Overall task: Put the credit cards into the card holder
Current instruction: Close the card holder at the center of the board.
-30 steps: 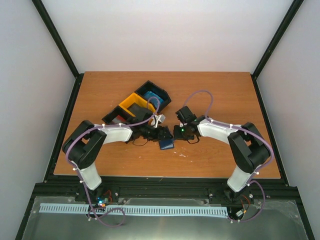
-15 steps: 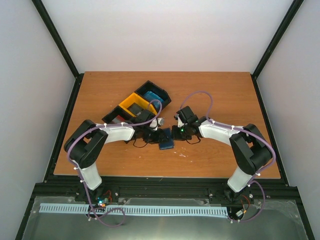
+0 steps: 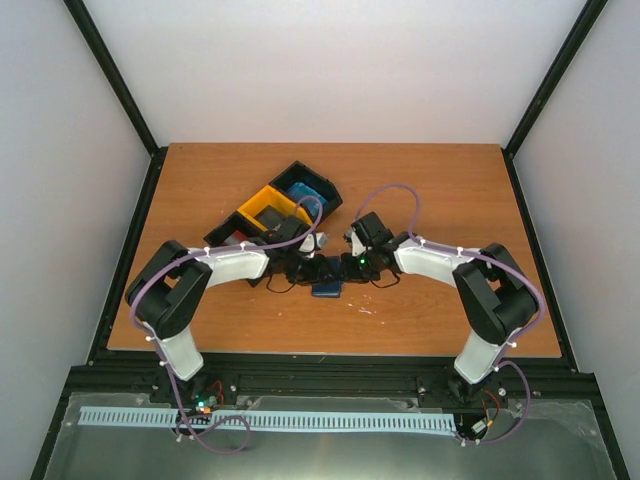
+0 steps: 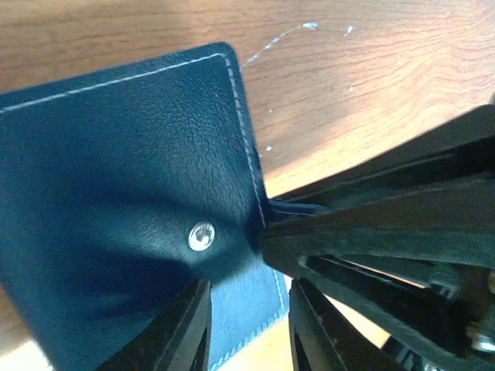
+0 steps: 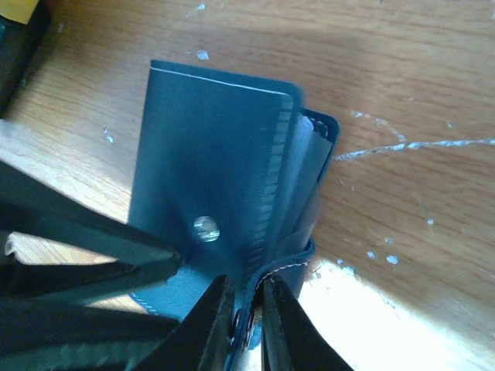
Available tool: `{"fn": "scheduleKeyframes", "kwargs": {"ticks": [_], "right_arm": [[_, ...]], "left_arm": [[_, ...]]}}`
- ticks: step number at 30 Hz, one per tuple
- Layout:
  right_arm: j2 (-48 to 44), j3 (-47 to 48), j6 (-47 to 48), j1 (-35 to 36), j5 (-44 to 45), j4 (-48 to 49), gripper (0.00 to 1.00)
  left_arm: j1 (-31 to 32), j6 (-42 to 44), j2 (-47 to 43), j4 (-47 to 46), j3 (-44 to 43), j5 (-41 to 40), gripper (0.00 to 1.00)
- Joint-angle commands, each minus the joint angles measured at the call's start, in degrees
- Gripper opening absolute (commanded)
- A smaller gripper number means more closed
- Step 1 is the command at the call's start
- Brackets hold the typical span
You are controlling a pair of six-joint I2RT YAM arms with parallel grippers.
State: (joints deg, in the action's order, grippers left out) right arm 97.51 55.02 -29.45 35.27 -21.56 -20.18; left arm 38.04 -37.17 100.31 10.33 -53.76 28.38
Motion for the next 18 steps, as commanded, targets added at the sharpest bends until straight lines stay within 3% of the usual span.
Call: {"fn": "scheduleKeyframes", "kwargs": {"ticks": [1, 7, 11, 14, 18], "right_arm": [[2.3, 2.3, 2.0, -0.2, -1.6, -1.7, 0.13], [3.9, 3.7, 2.2, -0.2, -1.5, -2.9, 0.13], [4.8, 5.0, 2.3, -0.1, -0.4, -5.0, 0.14], [5.8, 6.2, 2.2, -0.2, 0.9, -6.9, 0.14], [7.2, 7.5, 2.1, 0.0, 2.0, -9.1, 0.13]], "left_arm": [[0.4, -4.1, -3.6, -0.7, -0.7, 2.4, 0.31], [0.4, -7.4, -8.1, 2.9, 2.1, -5.7, 0.35], [0.3, -8.2, -10.0, 4.0, 3.3, -9.7, 0.45], [0.3, -9.0, -8.4, 5.7, 2.9, -12.0, 0.53], [0.3, -10.1, -5.3, 6.4, 2.3, -13.5, 0.53]]}}
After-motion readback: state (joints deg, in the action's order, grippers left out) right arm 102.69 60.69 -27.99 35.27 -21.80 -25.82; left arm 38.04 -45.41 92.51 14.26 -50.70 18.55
